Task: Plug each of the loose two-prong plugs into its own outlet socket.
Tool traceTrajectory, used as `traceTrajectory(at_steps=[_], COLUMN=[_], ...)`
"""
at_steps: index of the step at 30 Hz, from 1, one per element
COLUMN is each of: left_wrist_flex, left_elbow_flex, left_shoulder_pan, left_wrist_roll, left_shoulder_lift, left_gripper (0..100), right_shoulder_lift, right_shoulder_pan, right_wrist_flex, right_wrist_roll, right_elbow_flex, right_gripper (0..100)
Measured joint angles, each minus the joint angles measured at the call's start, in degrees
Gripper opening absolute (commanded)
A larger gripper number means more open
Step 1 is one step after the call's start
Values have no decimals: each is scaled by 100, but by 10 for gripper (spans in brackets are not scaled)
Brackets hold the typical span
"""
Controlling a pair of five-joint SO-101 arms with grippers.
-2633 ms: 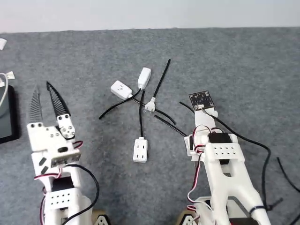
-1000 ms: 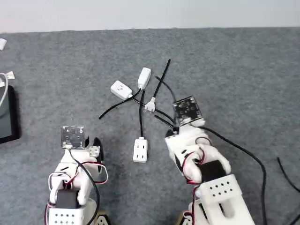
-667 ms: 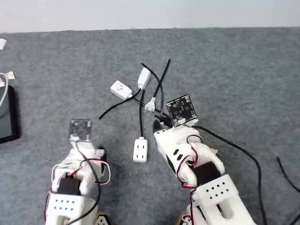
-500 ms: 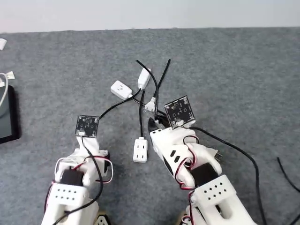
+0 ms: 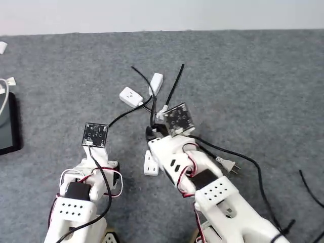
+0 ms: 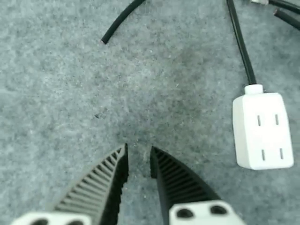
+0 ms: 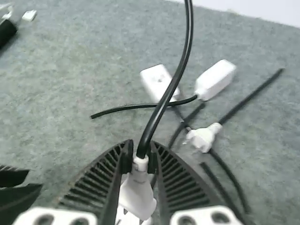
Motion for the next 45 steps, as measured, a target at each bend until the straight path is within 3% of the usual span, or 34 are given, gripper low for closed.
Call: traceTrajectory(at_steps=[8, 17, 27, 35, 39, 45], left_wrist_flex=[0, 0, 0, -9, -97, -105], left_elbow_flex=[0, 0, 0, 0, -492, -1477], left_shoulder_pan=[0, 0, -114, -132, -123, 325], left_wrist_roll=[0, 0, -44, -413, -501, -1468], left_shoulder_lift=[-18, -18, -18, 229, 1266, 3235], left_gripper=[15, 15, 16, 66, 57, 13], right_shoulder_lift=[26, 26, -70, -2180, -3596, -4826], right_shoulder_pan=[-440, -211, -369, -378, -738, -1389], right_wrist_flex=[-97, -97, 316, 2145, 3103, 3420], right_wrist_roll=[0, -1222, -809, -580, -193, 97], right_elbow_flex=[185, 360, 378, 378, 378, 862], right_gripper=[8, 8, 8, 8, 8, 8])
